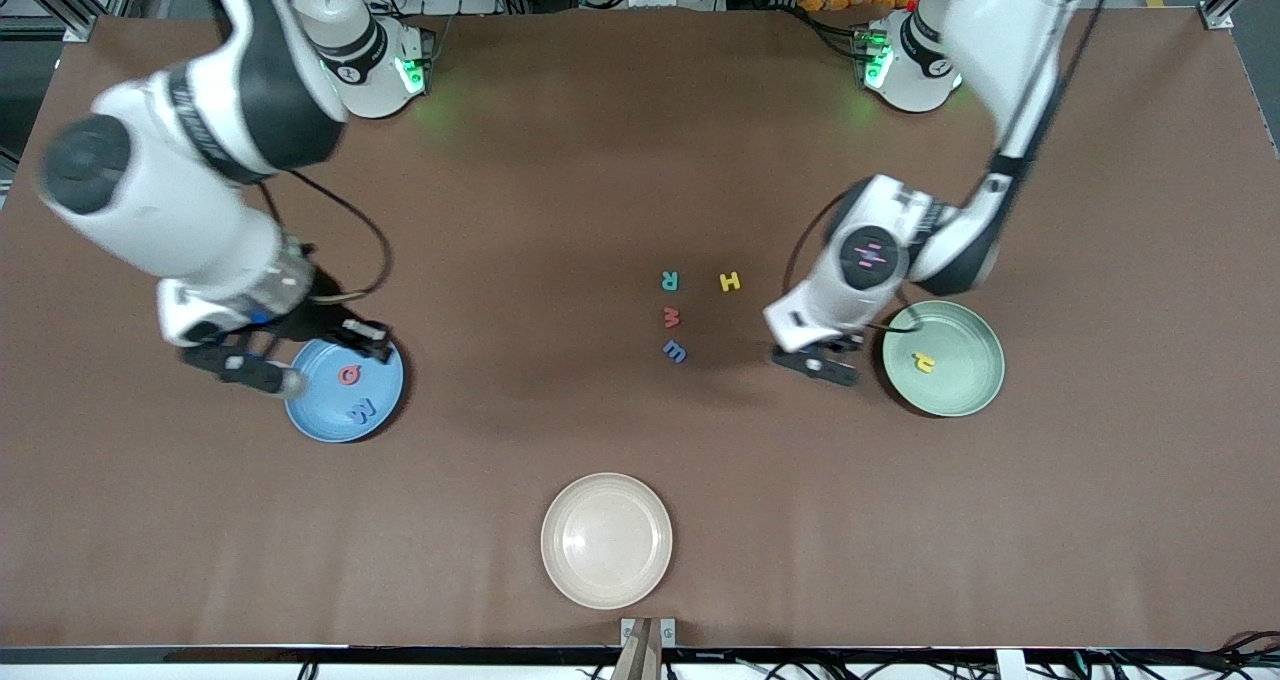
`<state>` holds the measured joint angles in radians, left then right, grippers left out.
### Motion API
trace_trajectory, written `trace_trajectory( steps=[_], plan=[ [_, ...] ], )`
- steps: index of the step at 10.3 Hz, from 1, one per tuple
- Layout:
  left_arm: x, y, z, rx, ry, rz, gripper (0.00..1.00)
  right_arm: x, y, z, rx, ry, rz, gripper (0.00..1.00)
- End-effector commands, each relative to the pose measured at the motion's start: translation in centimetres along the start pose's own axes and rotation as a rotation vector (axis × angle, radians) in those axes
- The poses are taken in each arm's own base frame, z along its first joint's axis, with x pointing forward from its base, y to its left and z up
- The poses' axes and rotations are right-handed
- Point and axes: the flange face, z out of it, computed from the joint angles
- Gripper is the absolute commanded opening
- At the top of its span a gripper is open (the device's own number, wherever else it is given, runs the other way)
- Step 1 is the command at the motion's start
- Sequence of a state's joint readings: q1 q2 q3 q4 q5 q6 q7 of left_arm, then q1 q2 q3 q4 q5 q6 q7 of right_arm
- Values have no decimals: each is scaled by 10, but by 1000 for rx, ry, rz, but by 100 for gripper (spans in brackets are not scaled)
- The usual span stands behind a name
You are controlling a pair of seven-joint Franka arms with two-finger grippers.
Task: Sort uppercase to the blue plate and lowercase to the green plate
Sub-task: 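Place the blue g on the green plate while the right gripper returns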
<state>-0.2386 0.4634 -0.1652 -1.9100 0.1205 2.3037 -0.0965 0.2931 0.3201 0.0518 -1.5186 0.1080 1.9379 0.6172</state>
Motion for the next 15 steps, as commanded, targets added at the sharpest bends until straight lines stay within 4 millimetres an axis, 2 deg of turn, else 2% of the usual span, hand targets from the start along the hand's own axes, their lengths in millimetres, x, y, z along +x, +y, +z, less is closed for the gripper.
trace_trajectory(
  steps=[1, 2, 3, 5, 6, 8, 10, 12, 13, 14, 15],
  plan=[
    [-22, -99, -4, -4, -38, 68, 0, -41, -68, 44, -18, 7, -109, 71],
    [-29, -130, 1, -12, -46, 66, 0, -56, -82, 69, -15, 7, -148, 72],
    [-37, -153, 7, -19, -54, 49, 0, -82, -101, 102, -9, -11, -198, 74],
    [-44, -170, 20, -39, -63, 7, 0, -148, -126, 172, 35, -40, -290, 77],
    [-45, -173, 22, -43, -61, -9, 7, -173, -134, 200, 51, -41, -323, 77],
    [-43, -176, 18, -42, -53, -22, 51, -221, -166, 257, 50, -72, -381, 77],
    [-40, -182, 10, -43, -36, -38, 66, -248, -183, 284, 37, -103, -328, 74],
    [-34, -183, -1, -74, -5, -74, 66, -266, -193, 304, 23, -123, -269, 73],
    [-29, -183, -7, -89, 10, -113, 66, -267, -195, 316, 14, -131, -226, 70],
    [-25, -177, -13, -104, 20, -192, 65, -275, -199, 326, 5, -135, -228, 69],
    [-19, -160, -18, -119, 21, -283, 65, -280, -198, 337, -18, -127, -241, 67]
  ],
)
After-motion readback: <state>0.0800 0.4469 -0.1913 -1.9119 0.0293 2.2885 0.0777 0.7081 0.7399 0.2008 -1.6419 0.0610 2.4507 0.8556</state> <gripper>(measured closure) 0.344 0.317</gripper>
